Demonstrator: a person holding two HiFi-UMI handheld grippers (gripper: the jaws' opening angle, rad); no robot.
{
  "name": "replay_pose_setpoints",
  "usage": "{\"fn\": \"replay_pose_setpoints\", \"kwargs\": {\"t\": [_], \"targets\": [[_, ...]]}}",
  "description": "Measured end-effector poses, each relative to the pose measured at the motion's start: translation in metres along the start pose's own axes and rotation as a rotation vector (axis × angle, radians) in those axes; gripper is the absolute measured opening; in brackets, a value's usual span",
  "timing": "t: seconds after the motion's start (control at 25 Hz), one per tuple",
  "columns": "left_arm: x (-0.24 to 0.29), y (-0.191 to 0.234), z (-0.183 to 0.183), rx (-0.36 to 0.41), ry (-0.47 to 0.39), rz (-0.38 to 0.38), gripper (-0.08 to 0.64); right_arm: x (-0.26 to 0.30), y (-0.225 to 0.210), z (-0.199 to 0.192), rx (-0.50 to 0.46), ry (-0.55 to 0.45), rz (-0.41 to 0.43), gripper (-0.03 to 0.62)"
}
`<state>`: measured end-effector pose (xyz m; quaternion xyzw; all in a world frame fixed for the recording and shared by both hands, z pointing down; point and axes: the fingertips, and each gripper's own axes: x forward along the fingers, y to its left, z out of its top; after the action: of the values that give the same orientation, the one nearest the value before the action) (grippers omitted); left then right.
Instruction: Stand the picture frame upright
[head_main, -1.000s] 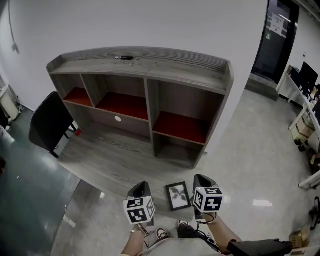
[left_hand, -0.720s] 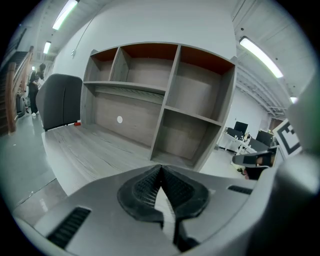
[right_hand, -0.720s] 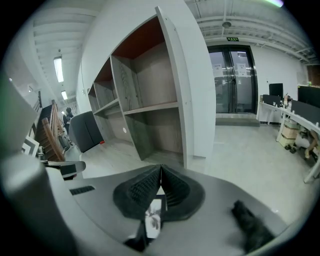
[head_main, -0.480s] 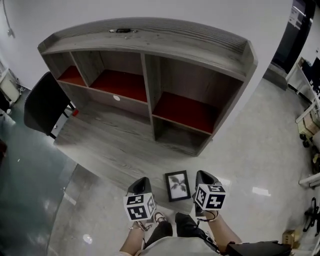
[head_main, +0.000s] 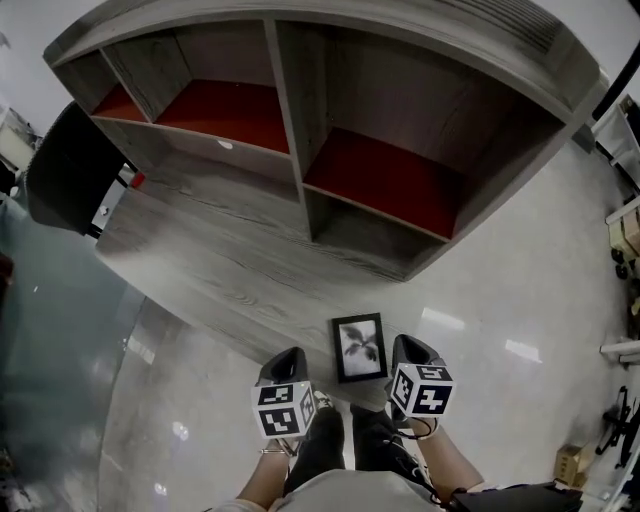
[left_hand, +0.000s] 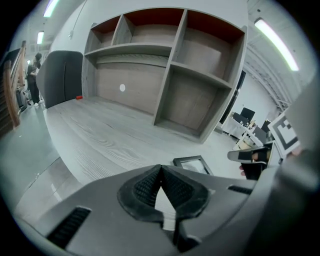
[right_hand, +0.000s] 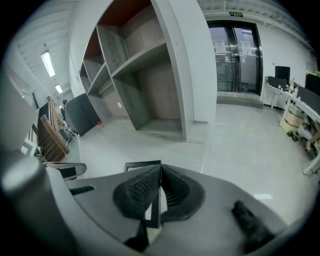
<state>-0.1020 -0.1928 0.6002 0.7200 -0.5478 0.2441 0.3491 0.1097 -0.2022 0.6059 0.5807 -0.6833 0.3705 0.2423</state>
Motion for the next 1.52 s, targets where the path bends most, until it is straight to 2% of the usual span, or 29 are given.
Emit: {"fn": "replay_pose_setpoints", "kwargs": {"t": [0.36,1.04,1.52], "targets": [[0.023,-0.005,-0.036,-0.011,0.064,-0.017,0.012,0.016,-0.004,-0.037,-0.023,0.079,0.007,0.032],[0.029,-0.002,-0.057,-0.035,0.081,0.013,0.012,0.028,0.008,-0.062,-0.054,0.129,0.077,0.035],[0.034,-0.005,-0.056,-0.051,0.068,0.03,0.012,0.035,0.013,-0.067,-0.077,0.158,0.123,0.037]]}}
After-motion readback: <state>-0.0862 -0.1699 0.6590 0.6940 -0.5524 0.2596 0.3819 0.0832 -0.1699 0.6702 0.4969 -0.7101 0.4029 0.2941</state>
